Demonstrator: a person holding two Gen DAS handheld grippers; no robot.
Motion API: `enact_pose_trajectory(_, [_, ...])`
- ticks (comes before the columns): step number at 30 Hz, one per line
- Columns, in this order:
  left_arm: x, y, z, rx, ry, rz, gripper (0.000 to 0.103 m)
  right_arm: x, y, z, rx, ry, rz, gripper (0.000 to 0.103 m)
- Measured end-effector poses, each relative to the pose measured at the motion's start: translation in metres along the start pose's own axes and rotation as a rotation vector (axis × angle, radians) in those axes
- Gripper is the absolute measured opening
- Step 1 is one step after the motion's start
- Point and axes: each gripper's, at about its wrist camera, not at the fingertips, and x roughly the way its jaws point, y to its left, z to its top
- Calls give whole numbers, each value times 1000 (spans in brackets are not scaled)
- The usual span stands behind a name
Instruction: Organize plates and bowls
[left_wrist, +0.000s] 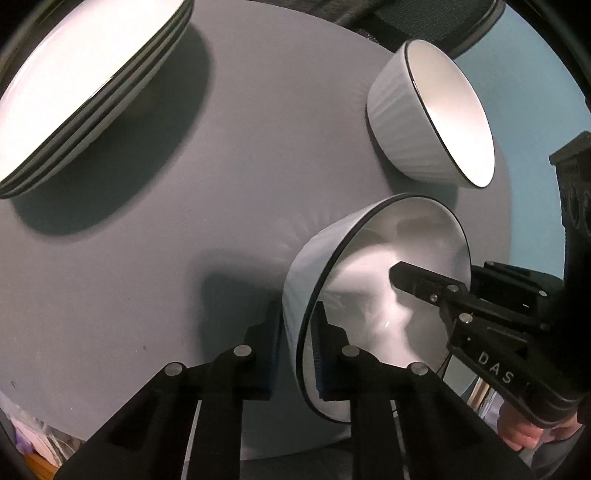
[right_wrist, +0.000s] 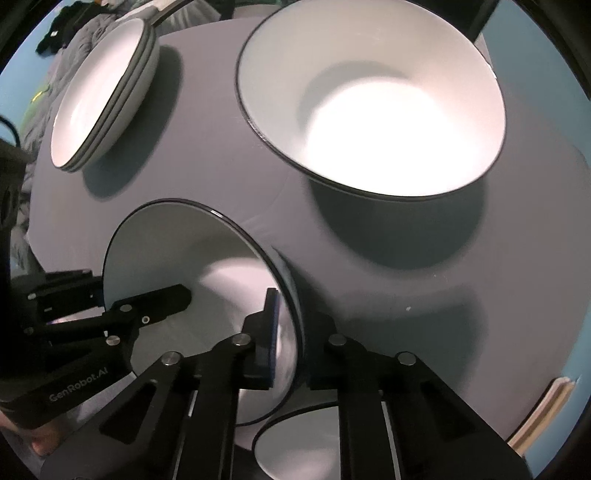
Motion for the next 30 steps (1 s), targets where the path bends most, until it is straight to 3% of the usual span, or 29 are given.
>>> enact_pose_trajectory(8, [-5, 1, -6, -24, -6, 39, 10, -9, -2, 2, 31, -15, 2, 7])
enact_pose_trajectory(10, [-7, 2, -8, -32, -8, 42, 10, -8, 13, 5, 29, -17, 0, 7])
enact_pose_trajectory(18, [-36, -1, -8, -43, -35, 44, 10, -24, 21, 5, 52, -32, 16, 7])
enact_pose_trajectory(30, [-82, -43, 33, 45, -106, 32, 10, -73, 12, 10, 92, -110, -3, 7])
